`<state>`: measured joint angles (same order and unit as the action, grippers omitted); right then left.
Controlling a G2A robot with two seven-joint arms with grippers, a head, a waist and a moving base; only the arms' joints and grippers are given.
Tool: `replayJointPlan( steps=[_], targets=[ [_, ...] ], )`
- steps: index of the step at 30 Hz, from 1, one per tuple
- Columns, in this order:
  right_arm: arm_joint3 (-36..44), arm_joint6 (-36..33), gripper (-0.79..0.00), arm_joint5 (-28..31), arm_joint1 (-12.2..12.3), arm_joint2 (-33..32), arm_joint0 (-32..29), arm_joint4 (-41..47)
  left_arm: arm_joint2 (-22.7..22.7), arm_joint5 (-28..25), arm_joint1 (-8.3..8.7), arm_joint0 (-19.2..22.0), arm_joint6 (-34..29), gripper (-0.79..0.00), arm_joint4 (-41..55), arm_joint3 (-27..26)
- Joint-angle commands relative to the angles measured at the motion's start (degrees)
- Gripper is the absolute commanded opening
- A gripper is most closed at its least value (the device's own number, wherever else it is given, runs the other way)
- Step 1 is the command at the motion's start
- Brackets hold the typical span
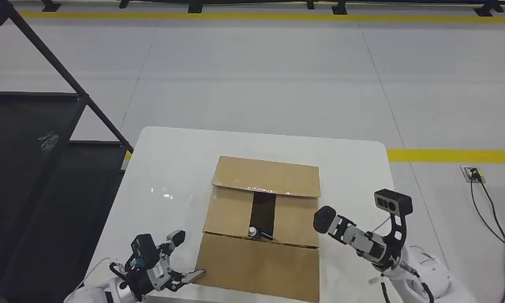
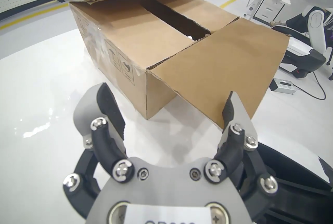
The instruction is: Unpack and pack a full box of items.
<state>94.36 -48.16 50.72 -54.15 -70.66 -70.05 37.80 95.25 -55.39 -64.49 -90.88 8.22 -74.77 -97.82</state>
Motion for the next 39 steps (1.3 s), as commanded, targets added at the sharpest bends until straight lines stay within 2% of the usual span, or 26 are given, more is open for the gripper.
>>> replayJointPlan(
  steps=[1,5,9,14,23,28,33,39],
  targets=[
    [0.53,2.09,0.000,-2.19,-0.24,0.23,0.17,0.18,-0.41,0.65,-0.01,-0.08,-0.35,0.000,-0.03,-0.46],
    [-0.43,4.56,0.000,-5.36,-0.85,1.46,1.17,3.23,-0.84,1.15,0.16,-0.25,-0.74,0.000,-0.88,-1.42],
    [-2.87,6.11,0.000,-11.55,-1.69,3.28,3.95,8.32,-1.58,2.38,0.34,-0.09,-0.06,0.000,-3.90,-1.91],
    [-6.90,2.03,0.000,-18.05,-2.62,4.48,7.37,18.40,-2.29,3.51,0.55,-0.25,2.09,0.000,-6.41,-0.54],
    [-8.29,2.42,0.000,-18.61,-2.61,4.03,7.97,16.26,-2.76,4.68,0.68,-0.10,3.41,0.000,-6.96,1.09],
    [-8.19,4.12,0.000,-27.90,-2.20,2.71,6.97,12.36,-3.45,5.83,0.64,-0.17,2.80,0.000,-6.64,0.69],
    [-7.09,2.91,0.000,-32.48,-1.81,0.82,4.56,10.77,-4.33,6.80,0.72,0.31,2.12,0.000,-6.01,1.31],
    [-7.45,6.59,0.000,-37.92,-1.93,0.36,4.11,7.85,-5.45,8.21,0.83,1.36,1.72,0.000,-6.48,2.67]
  ],
)
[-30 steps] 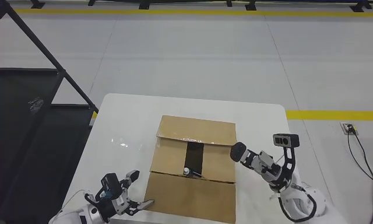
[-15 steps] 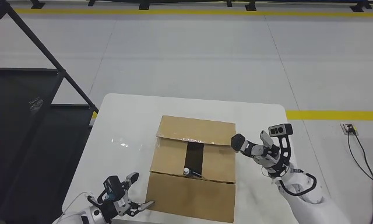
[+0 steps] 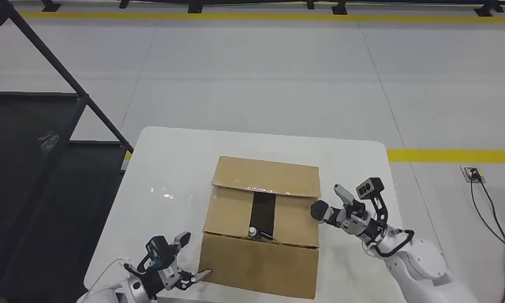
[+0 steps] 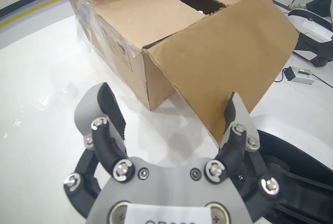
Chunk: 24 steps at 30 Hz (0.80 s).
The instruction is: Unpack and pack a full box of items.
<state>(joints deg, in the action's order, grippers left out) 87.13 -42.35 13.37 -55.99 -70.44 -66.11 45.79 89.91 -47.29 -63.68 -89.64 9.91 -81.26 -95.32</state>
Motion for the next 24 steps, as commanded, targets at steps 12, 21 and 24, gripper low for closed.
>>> replayJointPlan(
  steps=[12,21,24],
  targets=[
    [-6.95,7.12,0.000,-1.43,-2.83,3.36,7.39,5.18,-0.59,0.62,0.41,0.28,1.32,0.000,1.00,0.44],
    [-8.96,9.88,0.000,-2.06,-4.13,4.86,11.22,5.39,-0.99,0.17,0.62,0.41,1.13,0.000,0.53,0.06],
    [-8.96,9.88,0.000,-2.06,-4.13,4.86,11.22,5.39,-0.99,0.17,0.62,0.41,1.13,0.000,0.53,0.06]
  ],
)
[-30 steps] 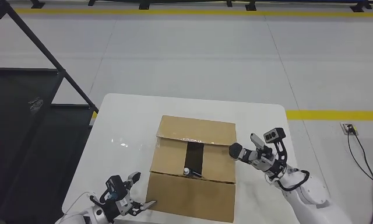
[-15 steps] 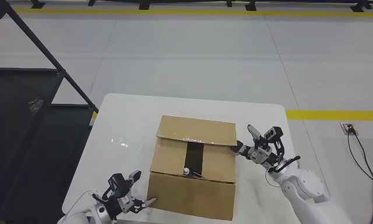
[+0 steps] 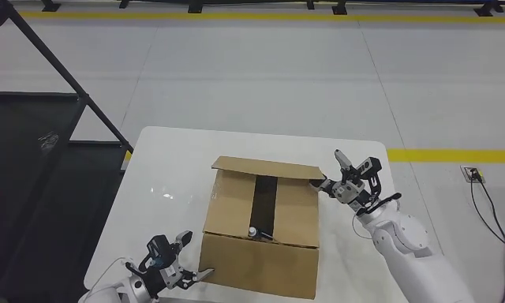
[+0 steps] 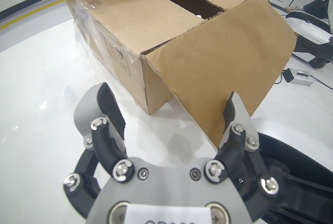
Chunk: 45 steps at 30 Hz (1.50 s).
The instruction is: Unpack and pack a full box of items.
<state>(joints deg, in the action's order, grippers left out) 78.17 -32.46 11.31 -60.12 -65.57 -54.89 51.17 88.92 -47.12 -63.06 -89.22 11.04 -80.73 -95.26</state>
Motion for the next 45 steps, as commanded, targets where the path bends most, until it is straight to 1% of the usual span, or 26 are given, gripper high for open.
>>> replayJointPlan(
  steps=[1,7,10,17,22,26,34,40,45],
  targets=[
    [0.00,-0.01,0.000,0.00,0.00,0.00,0.00,0.00,0.00,0.01,0.00,0.00,0.00,0.000,0.00,0.00],
    [0.00,-0.01,0.000,0.00,0.00,0.00,0.00,0.00,0.00,0.01,0.00,0.00,0.00,0.000,0.00,0.00],
    [1.03,0.66,0.000,-0.37,-0.18,-0.12,-0.09,0.23,-0.48,1.34,-0.08,-0.01,-0.37,0.000,0.45,-0.04],
    [0.00,5.53,0.000,-0.78,-1.64,1.62,3.56,-1.17,-1.14,2.21,0.02,-0.05,0.07,0.000,1.29,0.30],
    [-2.46,10.10,0.000,0.84,-2.99,3.47,7.02,-3.63,-1.01,2.74,0.14,-0.44,0.88,0.000,1.95,0.38],
    [-5.18,13.74,0.000,3.61,-4.24,4.53,9.32,-3.69,-1.32,3.30,0.22,-0.94,1.24,0.000,1.79,0.05],
    [-11.25,13.55,0.000,5.77,-6.38,6.18,13.10,-1.74,-1.94,4.55,0.32,-1.76,2.63,0.000,1.64,-0.20],
    [-14.94,17.08,0.000,7.33,-8.13,7.68,15.51,-2.28,-2.21,4.11,0.37,-2.19,3.54,0.000,3.02,0.27],
    [-14.94,17.08,0.000,7.33,-8.13,7.68,15.51,-2.28,-2.21,4.11,0.37,-2.19,3.54,0.000,3.02,0.27]
  ],
)
